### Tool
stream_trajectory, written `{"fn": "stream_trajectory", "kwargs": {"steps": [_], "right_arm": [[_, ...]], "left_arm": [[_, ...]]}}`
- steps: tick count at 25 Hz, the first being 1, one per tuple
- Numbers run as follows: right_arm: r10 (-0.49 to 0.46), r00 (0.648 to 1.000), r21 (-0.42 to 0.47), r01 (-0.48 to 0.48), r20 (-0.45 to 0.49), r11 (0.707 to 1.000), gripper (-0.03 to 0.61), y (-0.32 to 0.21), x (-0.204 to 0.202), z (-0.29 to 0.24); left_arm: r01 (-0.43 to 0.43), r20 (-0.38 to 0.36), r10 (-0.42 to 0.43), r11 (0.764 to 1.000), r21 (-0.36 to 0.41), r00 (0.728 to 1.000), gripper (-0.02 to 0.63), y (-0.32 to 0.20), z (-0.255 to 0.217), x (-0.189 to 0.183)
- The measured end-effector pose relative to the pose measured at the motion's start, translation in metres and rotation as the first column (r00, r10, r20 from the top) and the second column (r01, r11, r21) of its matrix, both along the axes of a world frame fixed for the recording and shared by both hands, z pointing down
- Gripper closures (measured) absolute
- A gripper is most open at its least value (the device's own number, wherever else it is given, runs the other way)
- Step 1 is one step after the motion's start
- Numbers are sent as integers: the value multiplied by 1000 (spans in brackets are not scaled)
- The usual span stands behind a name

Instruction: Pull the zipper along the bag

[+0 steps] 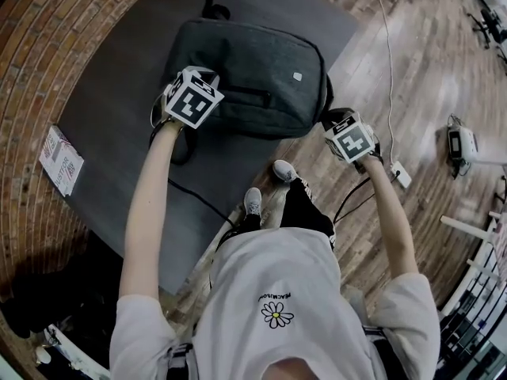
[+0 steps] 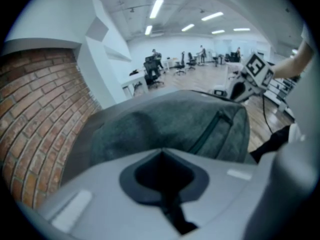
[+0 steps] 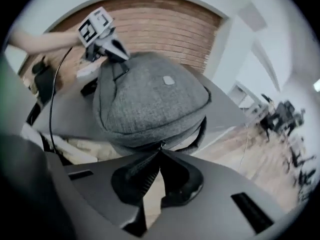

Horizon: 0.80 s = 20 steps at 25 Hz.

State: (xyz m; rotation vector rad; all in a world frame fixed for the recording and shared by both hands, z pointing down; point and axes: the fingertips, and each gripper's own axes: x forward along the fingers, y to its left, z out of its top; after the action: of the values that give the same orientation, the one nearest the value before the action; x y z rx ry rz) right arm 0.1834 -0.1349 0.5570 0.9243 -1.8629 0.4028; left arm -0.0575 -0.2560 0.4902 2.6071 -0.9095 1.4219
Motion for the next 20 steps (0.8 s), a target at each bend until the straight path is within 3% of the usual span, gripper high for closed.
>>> {"fn": "stream_trajectory", "kwargs": {"steps": [2, 7, 10, 13, 14, 16, 18, 19, 20], "right_arm": [[106, 991, -2, -106, 77, 994, 572, 9, -8, 0], [117, 993, 57, -119, 36, 991, 572, 36, -23, 1], [186, 980, 56, -189, 64, 980, 572, 48, -28, 1], [212, 975, 63, -215, 61, 975, 572, 49, -29, 3], [214, 975, 61, -217, 62, 974, 572, 49, -29, 4], [207, 977, 59, -210, 57, 976, 571, 47, -30, 5], [191, 980, 61, -194, 45, 979, 571, 45, -28, 5], [187, 981, 60, -190, 45, 980, 571, 46, -27, 5], [186, 981, 57, -188, 48, 980, 571, 46, -26, 6]], "left_arm": [[-6, 3, 6, 1000, 9, 1000, 617, 0, 0, -1], [-33, 32, 32, 999, 24, 999, 617, 0, 0, 1], [-55, 59, 53, 998, 38, 997, 617, -1, 0, 2], [-167, 87, 158, 981, 100, 983, 615, 6, -8, 1], [-247, 106, 234, 960, 132, 966, 614, 15, -13, 5], [-430, 142, 410, 886, 174, 901, 612, 41, -25, 25], [-567, 154, 549, 813, 129, 822, 603, 67, -28, 53], [-607, 145, 593, 791, 79, 792, 423, 78, -23, 66], [-628, 141, 619, 778, 25, 772, 359, 86, -14, 78]]}}
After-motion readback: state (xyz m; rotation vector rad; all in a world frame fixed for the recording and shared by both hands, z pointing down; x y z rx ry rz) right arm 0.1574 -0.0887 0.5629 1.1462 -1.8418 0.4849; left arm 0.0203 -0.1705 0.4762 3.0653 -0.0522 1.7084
